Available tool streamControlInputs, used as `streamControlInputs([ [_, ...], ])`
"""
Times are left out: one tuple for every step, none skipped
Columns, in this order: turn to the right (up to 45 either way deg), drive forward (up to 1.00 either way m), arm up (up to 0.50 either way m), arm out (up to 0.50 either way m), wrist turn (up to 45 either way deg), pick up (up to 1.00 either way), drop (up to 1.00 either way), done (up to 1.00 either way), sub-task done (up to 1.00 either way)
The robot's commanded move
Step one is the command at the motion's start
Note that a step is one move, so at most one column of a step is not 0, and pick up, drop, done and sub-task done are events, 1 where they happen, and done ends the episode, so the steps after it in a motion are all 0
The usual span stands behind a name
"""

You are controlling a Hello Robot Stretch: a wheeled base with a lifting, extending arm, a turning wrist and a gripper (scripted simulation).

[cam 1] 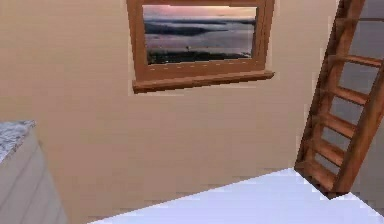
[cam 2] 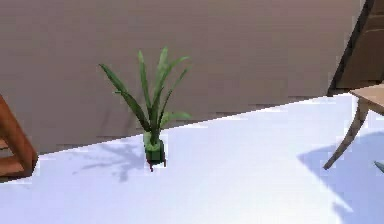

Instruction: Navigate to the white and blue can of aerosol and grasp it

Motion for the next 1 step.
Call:
streamControlInputs([
  [-45.0,0.00,0.00,0.00,0.0,0.00,0.00,0.00,0.00],
])
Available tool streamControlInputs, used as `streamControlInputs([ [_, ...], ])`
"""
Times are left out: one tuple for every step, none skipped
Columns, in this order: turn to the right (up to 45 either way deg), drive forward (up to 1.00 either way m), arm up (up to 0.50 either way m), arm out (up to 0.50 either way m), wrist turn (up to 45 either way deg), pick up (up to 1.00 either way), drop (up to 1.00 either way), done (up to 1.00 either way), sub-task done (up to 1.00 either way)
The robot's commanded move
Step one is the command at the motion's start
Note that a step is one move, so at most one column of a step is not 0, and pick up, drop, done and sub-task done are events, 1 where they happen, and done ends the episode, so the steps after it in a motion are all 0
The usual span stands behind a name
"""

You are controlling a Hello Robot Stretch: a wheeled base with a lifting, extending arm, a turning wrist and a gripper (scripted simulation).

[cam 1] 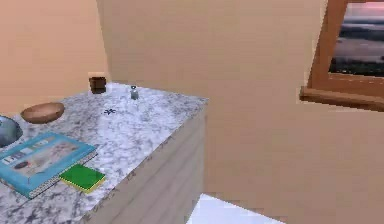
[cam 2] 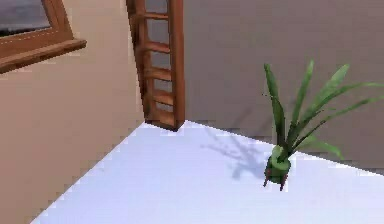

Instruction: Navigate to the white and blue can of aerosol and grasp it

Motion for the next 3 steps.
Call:
streamControlInputs([
  [-45.0,0.00,0.00,0.00,0.0,0.00,0.00,0.00,0.00],
  [-18.0,0.00,0.00,0.00,0.0,0.00,0.00,0.00,0.00],
  [0.0,0.20,0.00,0.00,0.0,0.00,0.00,0.00,0.00],
])
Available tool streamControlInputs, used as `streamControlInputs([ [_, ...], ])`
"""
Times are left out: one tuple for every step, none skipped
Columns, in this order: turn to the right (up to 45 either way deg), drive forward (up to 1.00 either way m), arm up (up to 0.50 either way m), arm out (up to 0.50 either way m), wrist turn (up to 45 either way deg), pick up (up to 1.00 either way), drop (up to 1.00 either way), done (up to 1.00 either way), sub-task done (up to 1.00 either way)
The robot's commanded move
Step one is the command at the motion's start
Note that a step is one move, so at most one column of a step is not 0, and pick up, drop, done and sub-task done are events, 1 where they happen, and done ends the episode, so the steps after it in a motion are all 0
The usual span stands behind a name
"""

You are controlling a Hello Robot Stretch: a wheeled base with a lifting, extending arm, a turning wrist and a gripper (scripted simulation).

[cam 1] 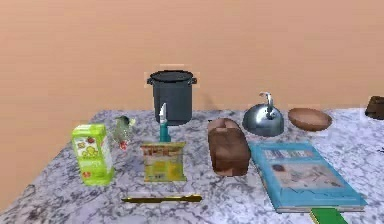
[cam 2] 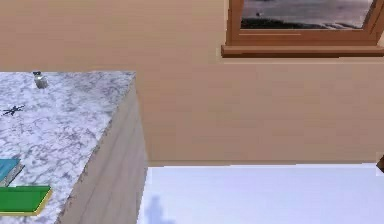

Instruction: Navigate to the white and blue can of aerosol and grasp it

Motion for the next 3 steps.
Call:
streamControlInputs([
  [-45.0,0.00,0.00,0.00,0.0,0.00,0.00,0.00,0.00],
  [-45.0,0.00,0.00,0.00,0.0,0.00,0.00,0.00,0.00],
  [-18.0,0.00,0.00,0.00,0.0,0.00,0.00,0.00,0.00],
])
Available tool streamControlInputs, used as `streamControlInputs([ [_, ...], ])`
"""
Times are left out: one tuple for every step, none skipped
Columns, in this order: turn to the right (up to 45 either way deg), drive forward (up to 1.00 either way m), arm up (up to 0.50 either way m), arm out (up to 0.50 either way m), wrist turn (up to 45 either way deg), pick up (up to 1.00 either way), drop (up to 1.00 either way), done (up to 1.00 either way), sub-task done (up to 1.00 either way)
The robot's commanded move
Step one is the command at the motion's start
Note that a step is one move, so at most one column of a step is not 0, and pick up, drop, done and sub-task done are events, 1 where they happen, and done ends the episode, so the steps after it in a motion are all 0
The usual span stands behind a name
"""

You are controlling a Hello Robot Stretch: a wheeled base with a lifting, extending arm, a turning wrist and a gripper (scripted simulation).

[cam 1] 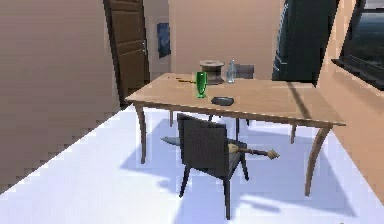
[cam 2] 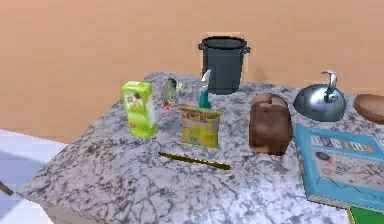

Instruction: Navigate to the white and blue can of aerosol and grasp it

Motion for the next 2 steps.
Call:
streamControlInputs([
  [0.0,0.00,0.50,0.00,0.0,0.00,0.00,0.00,0.00],
  [0.0,0.00,0.38,0.00,0.0,0.00,0.00,0.00,0.00],
])
